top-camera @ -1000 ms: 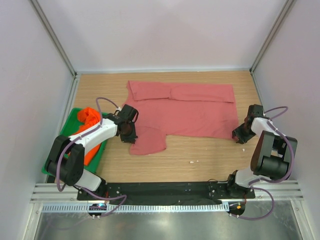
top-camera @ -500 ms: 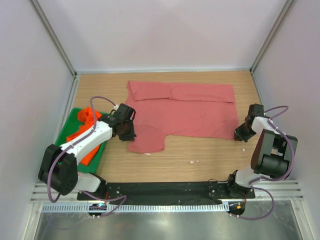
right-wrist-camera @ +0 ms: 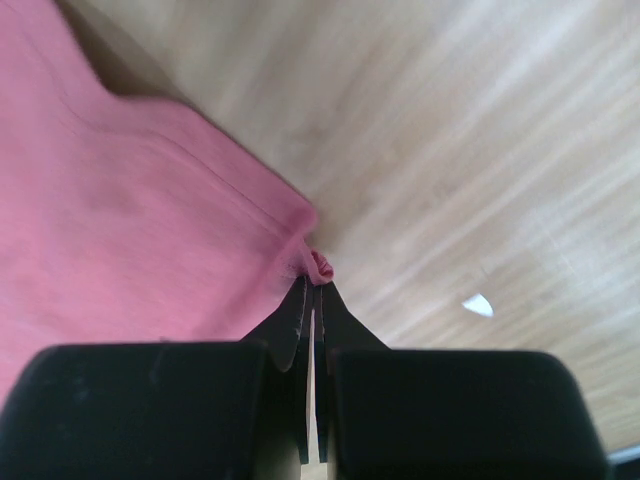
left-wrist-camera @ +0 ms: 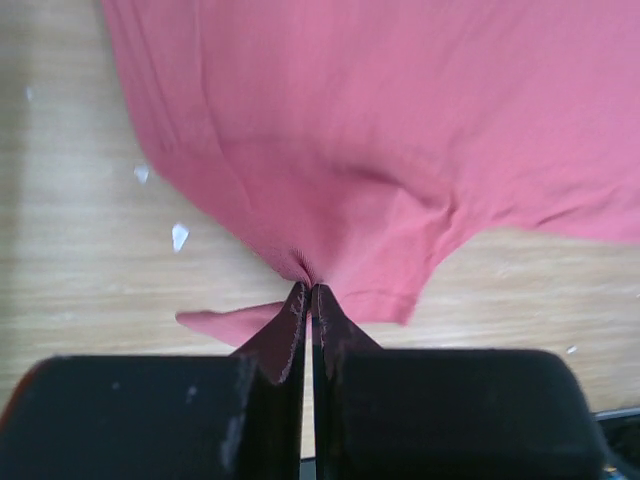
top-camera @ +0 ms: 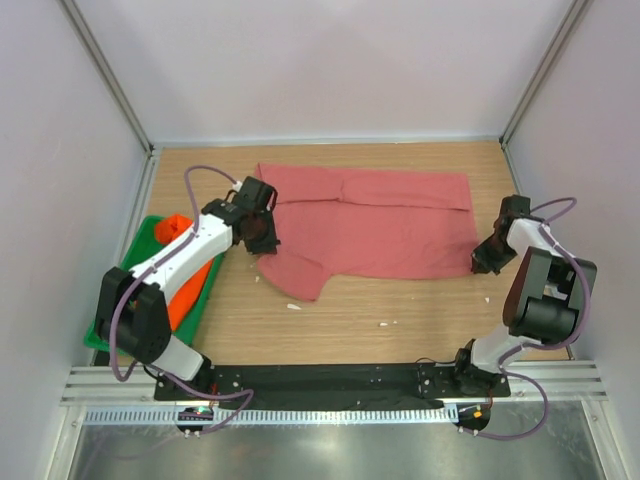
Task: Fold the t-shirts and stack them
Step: Fold the tshirt
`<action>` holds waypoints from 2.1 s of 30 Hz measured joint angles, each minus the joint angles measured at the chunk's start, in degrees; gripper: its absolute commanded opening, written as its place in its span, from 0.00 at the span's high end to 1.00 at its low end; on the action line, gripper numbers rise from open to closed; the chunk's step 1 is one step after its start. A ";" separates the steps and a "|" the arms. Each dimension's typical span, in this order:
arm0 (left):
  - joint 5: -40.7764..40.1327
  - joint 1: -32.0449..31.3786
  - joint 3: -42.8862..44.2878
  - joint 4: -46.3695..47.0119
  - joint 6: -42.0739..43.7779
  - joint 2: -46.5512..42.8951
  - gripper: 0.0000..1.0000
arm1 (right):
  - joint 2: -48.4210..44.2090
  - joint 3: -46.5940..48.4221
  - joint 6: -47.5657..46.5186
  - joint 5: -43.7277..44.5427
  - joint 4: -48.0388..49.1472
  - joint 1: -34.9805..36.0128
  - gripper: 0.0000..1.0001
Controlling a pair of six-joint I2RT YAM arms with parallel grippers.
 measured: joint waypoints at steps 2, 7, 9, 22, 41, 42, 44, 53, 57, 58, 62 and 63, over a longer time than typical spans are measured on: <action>0.13 1.20 4.55 0.11 0.07 3.41 1.00 | 3.06 4.15 -0.07 -0.33 -0.52 0.00 0.99; 1.05 5.55 16.92 -0.46 0.07 13.25 1.00 | 10.27 14.56 -0.17 -1.33 -1.86 0.00 0.99; 1.25 7.04 21.20 -0.39 0.04 16.87 1.00 | 12.79 18.34 -0.24 -1.53 -2.78 0.00 0.99; 5.14 12.31 34.67 -1.01 -0.72 25.92 1.00 | 21.70 33.53 -3.78 -8.52 -7.69 0.15 0.98; 6.62 15.56 36.02 0.11 -2.95 27.82 1.00 | 29.46 43.54 -0.70 -14.19 -10.67 1.09 0.97; 6.62 15.76 36.33 0.13 -3.06 28.17 1.00 | 30.08 44.39 -0.57 -14.19 -10.62 1.09 0.96; 6.80 16.13 36.94 0.28 -3.21 28.98 1.00 | 30.91 45.48 -0.35 -14.21 -10.54 1.09 0.96; 8.11 16.55 39.93 0.66 -3.45 33.77 1.00 | 34.51 49.96 0.83 -15.72 -10.34 1.14 0.95; 8.26 16.57 41.66 0.74 -3.43 35.47 1.00 | 35.98 51.01 1.51 -16.17 -10.16 1.29 0.94; 8.37 16.57 42.14 0.74 -3.43 35.87 1.00 | 36.33 51.32 1.60 -16.22 -10.19 1.36 0.94; 8.74 16.57 43.43 0.90 -3.43 36.92 1.00 | 37.48 52.06 1.88 -16.22 -10.12 1.49 0.93; 8.81 16.57 43.60 0.90 -3.45 37.05 1.00 | 37.62 52.06 1.92 -16.15 -10.14 1.51 0.92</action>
